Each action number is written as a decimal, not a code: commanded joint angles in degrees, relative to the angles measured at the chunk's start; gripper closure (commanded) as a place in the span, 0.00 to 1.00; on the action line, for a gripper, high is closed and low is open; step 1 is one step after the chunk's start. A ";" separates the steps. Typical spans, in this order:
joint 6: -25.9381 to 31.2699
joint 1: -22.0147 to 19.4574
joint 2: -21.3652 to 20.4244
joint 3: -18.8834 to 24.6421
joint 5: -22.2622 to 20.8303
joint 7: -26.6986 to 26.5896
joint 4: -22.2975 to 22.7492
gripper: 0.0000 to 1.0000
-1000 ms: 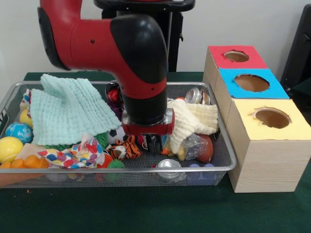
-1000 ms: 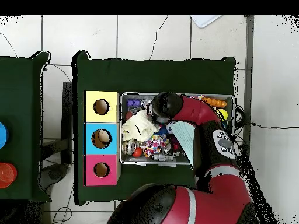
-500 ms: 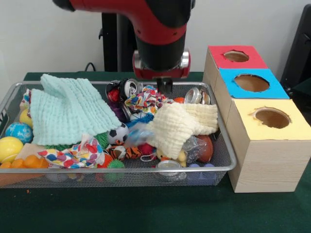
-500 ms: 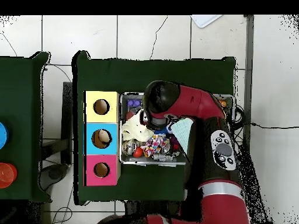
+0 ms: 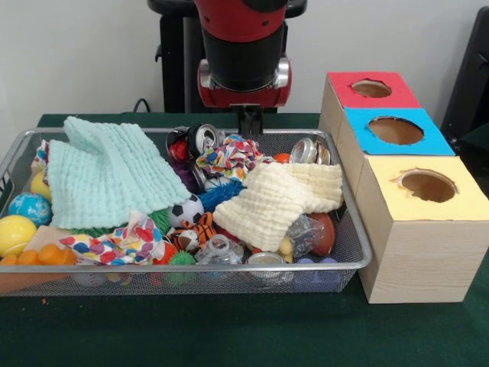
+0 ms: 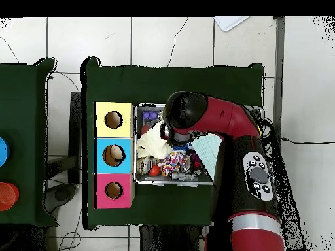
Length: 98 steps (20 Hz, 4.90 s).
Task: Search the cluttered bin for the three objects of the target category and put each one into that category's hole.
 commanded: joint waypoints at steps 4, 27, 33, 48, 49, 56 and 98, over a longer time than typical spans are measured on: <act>-29.39 -2.27 1.68 1.15 -7.14 4.36 10.90 0.00; -36.69 -1.62 10.09 -1.26 -8.10 5.57 8.44 0.00; -37.30 -0.75 9.45 -2.56 -8.35 5.56 9.37 0.00; -35.56 0.18 4.31 -3.71 -8.21 3.57 10.80 0.00; -35.10 0.11 4.02 -3.59 -8.10 3.35 10.77 0.00; -37.10 -1.80 3.03 -1.11 -7.10 3.36 12.17 0.00; -44.43 -4.35 6.67 2.88 -6.99 5.90 11.54 0.00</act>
